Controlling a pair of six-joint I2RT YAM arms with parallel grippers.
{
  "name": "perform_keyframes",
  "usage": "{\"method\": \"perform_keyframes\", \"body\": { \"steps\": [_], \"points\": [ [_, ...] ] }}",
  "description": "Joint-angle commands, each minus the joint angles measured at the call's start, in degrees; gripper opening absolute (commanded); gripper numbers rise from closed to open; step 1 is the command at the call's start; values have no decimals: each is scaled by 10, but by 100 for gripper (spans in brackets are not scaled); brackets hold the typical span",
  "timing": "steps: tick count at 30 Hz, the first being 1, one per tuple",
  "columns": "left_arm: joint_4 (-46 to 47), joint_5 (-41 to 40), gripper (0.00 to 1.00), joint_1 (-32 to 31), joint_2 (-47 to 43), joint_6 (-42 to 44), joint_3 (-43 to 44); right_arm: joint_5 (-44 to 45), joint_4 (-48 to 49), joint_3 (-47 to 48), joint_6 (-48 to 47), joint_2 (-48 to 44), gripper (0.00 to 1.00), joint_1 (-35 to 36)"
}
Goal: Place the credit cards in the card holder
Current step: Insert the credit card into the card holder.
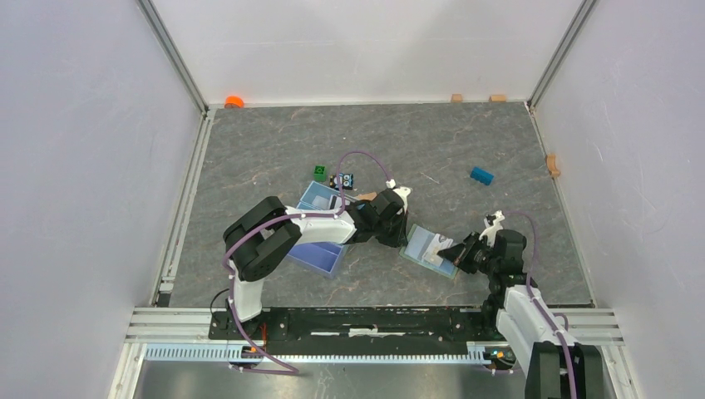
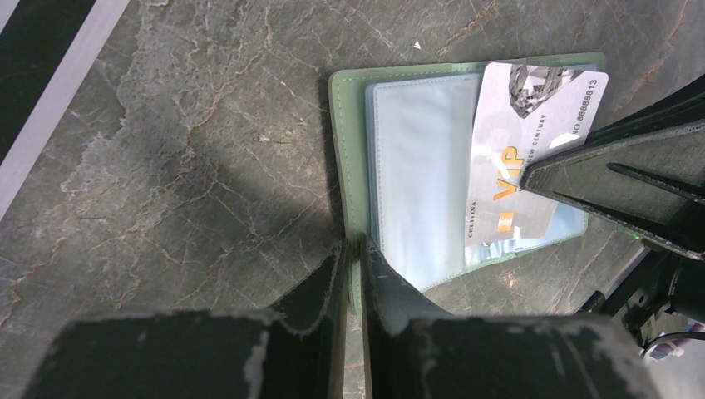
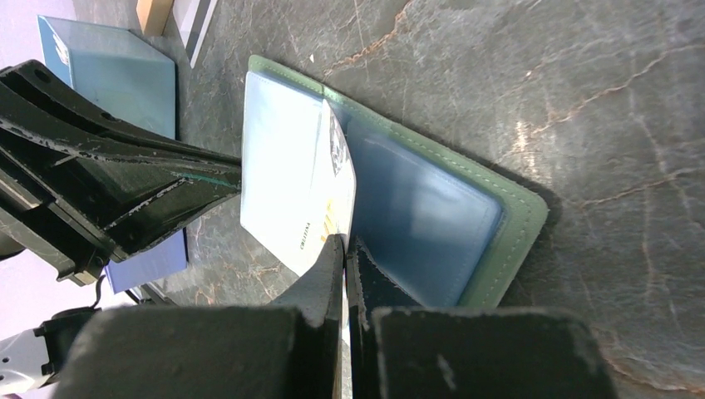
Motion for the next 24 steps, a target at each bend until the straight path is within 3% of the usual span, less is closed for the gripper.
{"method": "perform_keyframes", "body": {
  "steps": [1,24],
  "points": [
    [-2,23,14,-8,25,15,9,44,-52,-21,-14,19,0,19],
    [1,34,12,-7,0,36,0,86,-112,-16,-13,16,0,31]
  ]
}}
